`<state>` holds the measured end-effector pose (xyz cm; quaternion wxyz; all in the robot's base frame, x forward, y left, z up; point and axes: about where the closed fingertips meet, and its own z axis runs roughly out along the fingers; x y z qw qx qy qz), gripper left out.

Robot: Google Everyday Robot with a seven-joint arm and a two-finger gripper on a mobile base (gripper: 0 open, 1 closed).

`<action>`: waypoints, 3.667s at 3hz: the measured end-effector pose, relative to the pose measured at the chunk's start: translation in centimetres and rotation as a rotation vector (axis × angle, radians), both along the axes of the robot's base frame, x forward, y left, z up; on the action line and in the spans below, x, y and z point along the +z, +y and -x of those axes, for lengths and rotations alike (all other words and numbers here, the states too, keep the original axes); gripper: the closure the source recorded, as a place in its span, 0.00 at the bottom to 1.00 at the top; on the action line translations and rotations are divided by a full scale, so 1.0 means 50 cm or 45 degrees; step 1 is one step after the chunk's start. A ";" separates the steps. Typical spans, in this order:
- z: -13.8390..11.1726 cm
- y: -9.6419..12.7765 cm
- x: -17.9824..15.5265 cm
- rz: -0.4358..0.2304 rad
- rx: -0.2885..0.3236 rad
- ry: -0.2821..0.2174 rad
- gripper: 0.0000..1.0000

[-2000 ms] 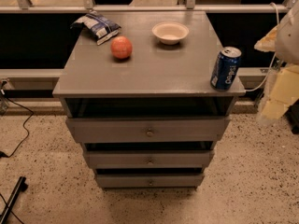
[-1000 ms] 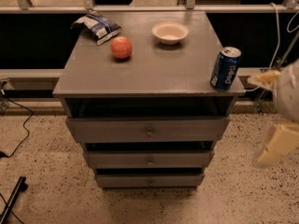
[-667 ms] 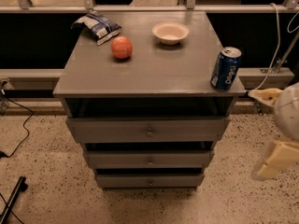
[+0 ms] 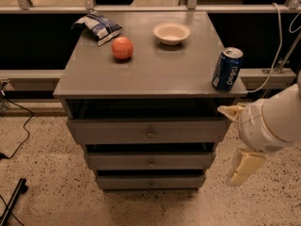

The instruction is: Open top drawer

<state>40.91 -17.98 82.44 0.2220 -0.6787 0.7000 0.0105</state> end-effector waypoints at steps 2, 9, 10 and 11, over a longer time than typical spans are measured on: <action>-0.073 0.043 -0.197 -0.098 0.031 -0.072 0.00; -0.330 0.102 -0.360 0.017 0.051 -0.077 0.08; -0.315 0.105 -0.347 0.010 0.062 -0.084 0.12; -0.293 0.107 -0.346 0.008 0.077 -0.060 0.25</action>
Offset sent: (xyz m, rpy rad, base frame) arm 0.0528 0.0251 -0.1386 0.1141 -0.0732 0.0155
